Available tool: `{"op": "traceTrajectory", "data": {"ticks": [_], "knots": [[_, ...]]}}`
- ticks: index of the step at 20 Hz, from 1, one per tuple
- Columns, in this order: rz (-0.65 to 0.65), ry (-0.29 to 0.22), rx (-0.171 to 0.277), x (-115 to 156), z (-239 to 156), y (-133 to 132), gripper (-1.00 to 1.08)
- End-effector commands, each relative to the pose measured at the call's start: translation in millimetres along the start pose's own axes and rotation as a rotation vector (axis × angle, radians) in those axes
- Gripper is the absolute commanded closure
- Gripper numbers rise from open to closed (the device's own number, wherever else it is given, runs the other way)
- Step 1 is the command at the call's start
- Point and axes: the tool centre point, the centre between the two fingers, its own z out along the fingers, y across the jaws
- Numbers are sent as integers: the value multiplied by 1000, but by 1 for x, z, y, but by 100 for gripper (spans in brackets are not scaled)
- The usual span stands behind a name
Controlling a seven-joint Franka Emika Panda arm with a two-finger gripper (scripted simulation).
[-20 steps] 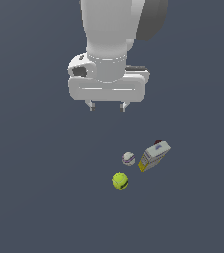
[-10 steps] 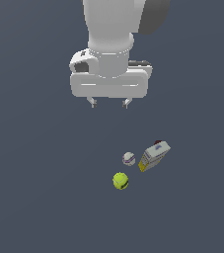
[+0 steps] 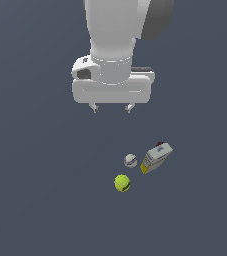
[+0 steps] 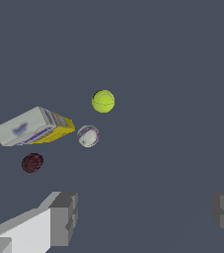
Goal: Pick up a designated object from a clutter of objects.
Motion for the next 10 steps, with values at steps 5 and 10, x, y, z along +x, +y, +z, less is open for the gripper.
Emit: {"op": "traceTrajectory", "data": {"ticks": [5, 10], "knots": [[-17, -4, -1, 21, 24, -4, -92], [-38, -9, -1, 45, 54, -10, -92]]}}
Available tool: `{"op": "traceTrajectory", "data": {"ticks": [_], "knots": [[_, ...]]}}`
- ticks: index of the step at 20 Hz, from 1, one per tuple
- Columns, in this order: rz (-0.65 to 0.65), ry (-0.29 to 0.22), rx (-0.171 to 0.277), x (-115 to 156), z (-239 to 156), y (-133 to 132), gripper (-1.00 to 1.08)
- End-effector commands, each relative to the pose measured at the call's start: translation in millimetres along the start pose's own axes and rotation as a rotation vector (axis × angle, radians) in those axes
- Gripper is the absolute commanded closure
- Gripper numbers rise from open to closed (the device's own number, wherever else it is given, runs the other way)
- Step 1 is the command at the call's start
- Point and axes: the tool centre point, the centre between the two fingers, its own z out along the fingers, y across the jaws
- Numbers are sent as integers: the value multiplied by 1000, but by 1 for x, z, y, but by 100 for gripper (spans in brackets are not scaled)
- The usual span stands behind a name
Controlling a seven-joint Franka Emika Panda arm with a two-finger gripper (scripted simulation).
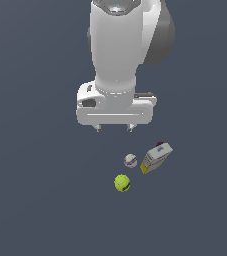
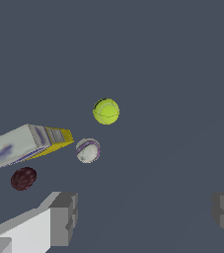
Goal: Pick up a designated object from a clutter of objects.
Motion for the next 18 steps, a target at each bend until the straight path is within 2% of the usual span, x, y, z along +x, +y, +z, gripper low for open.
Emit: {"op": "traceTrajectory", "data": {"ticks": [1, 11, 18], "knots": [[-12, -3, 0, 13, 18, -3, -92], [-62, -14, 1, 60, 106, -18, -92], [-89, -19, 3, 78, 161, -27, -92]]}}
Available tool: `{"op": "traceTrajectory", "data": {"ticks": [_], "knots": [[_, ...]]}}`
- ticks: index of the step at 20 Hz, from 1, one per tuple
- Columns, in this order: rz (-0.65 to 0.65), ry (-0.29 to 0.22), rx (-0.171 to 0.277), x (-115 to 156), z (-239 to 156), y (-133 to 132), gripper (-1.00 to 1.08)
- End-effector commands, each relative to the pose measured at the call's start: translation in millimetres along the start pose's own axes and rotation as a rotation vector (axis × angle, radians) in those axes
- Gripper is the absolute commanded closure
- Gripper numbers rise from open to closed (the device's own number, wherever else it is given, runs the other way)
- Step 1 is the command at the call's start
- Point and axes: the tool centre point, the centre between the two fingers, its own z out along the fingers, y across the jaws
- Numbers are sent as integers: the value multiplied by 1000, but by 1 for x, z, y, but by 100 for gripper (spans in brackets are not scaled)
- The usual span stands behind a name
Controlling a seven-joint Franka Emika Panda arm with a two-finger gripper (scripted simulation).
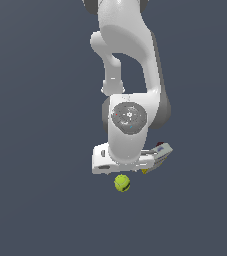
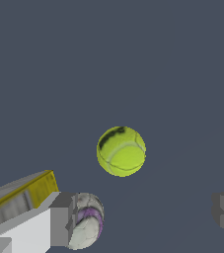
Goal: Pick up a designated object from a clutter of objects.
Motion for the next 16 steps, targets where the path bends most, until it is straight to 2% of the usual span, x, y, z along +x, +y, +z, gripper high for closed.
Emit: {"op": "traceTrajectory", "data": {"ticks": [1, 8, 16], "knots": [[-8, 0, 1, 6, 16, -2, -92], [-21, -3, 2, 13, 44, -6, -92], [-23, -5, 2, 13, 51, -7, -92]]}}
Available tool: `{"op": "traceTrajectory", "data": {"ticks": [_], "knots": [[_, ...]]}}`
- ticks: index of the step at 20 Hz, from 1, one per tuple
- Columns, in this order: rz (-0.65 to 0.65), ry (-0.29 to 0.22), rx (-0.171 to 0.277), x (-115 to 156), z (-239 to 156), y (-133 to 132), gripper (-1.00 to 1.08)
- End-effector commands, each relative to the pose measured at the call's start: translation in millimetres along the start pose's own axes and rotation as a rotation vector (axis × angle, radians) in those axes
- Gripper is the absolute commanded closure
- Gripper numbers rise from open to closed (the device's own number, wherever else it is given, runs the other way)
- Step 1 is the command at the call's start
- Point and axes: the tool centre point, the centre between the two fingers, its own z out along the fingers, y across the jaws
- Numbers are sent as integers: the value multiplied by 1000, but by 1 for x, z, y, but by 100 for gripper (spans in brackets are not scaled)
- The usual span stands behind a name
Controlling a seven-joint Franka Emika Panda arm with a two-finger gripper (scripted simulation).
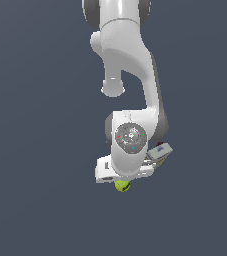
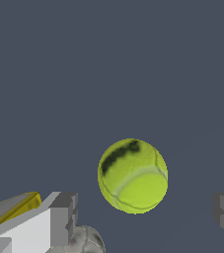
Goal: Pick up a designated object from a clutter of objects.
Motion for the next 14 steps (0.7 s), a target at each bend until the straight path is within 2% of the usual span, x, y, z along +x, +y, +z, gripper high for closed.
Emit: {"op": "traceTrajectory", "data": {"ticks": [1, 8, 14], "knots": [[0, -1, 0, 0, 5, 0, -92], [0, 0, 0, -1, 40, 0, -92], [-1, 1, 0, 0, 50, 0, -92]]}}
